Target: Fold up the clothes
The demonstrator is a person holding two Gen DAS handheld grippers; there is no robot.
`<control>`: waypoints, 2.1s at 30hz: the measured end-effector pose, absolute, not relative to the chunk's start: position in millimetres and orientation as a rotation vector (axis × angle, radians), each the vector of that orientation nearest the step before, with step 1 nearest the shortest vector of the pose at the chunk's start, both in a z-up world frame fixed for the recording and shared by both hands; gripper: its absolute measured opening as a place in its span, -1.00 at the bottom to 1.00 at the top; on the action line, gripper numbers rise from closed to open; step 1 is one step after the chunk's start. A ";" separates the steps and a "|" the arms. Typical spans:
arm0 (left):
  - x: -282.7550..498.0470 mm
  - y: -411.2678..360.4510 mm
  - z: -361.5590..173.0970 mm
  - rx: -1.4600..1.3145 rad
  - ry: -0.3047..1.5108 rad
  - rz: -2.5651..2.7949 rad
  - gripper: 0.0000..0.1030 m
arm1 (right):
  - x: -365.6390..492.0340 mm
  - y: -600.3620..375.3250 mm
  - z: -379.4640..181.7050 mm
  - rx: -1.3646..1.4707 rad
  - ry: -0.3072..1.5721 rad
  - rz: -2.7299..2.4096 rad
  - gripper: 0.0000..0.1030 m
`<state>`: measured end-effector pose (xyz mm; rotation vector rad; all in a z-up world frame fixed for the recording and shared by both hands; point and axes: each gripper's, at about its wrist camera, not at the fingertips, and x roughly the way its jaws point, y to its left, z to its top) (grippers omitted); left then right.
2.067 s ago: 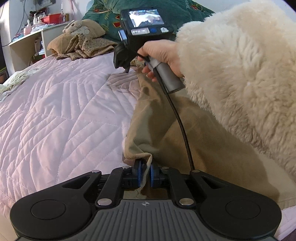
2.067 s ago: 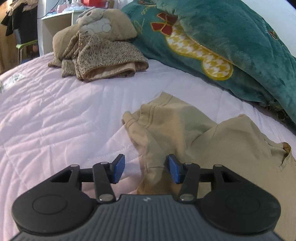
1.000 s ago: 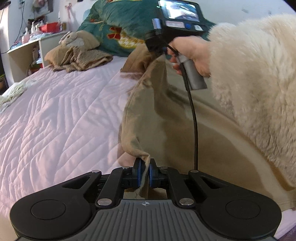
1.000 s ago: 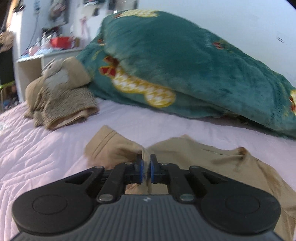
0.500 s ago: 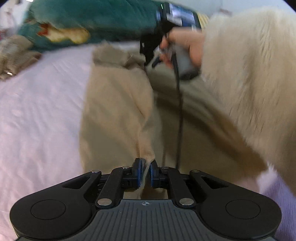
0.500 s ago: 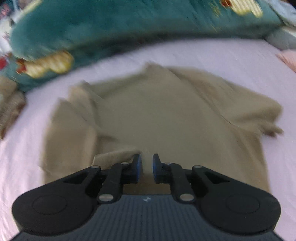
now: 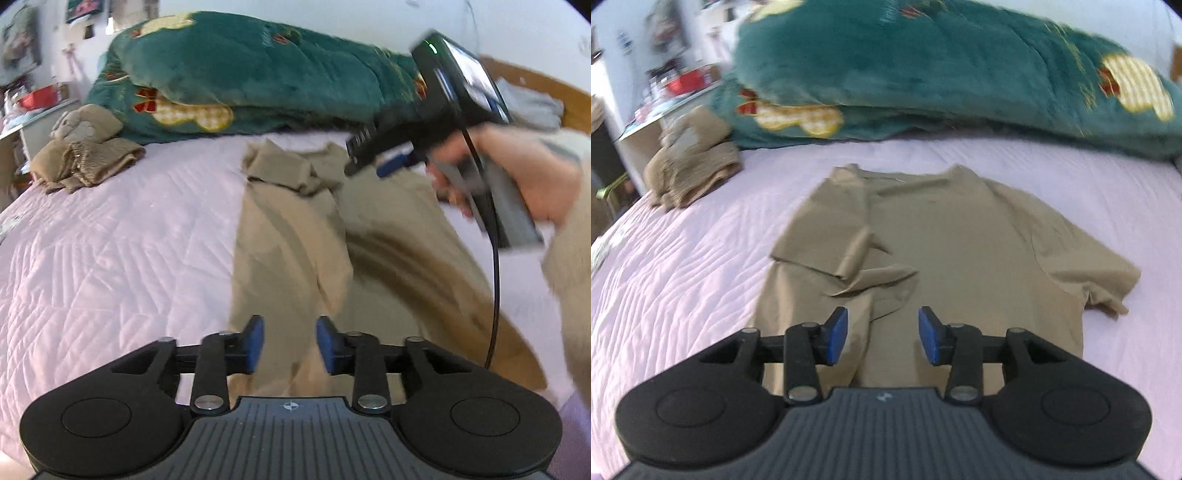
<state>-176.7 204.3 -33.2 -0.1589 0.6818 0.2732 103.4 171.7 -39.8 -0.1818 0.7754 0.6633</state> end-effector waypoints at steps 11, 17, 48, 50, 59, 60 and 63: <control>-124.7 202.1 -74.7 -0.134 0.761 0.260 -0.07 | 105.4 250.6 -73.4 -0.287 0.710 0.766 -0.10; -129.4 192.4 -106.2 -0.147 0.820 0.197 -0.03 | 131.0 299.8 -100.1 -0.358 0.660 0.711 -0.13; -52.0 209.6 -91.3 -0.113 0.764 0.336 -0.03 | -59.3 -41.5 -118.9 0.158 0.996 0.424 0.11; -50.7 206.4 -104.1 -0.104 0.780 0.344 -0.02 | -66.1 -41.5 -120.3 0.162 0.987 0.432 0.13; -58.2 199.0 -115.3 -0.048 0.736 0.379 0.24 | -66.6 -25.5 -122.5 0.111 0.964 0.449 0.42; -59.2 200.7 -114.7 -0.062 0.734 0.379 0.24 | -67.0 -24.8 -121.8 0.112 0.963 0.448 0.43; -58.9 204.1 -114.0 -0.070 0.741 0.368 0.26 | -67.3 -26.3 -117.7 0.145 0.956 0.438 0.43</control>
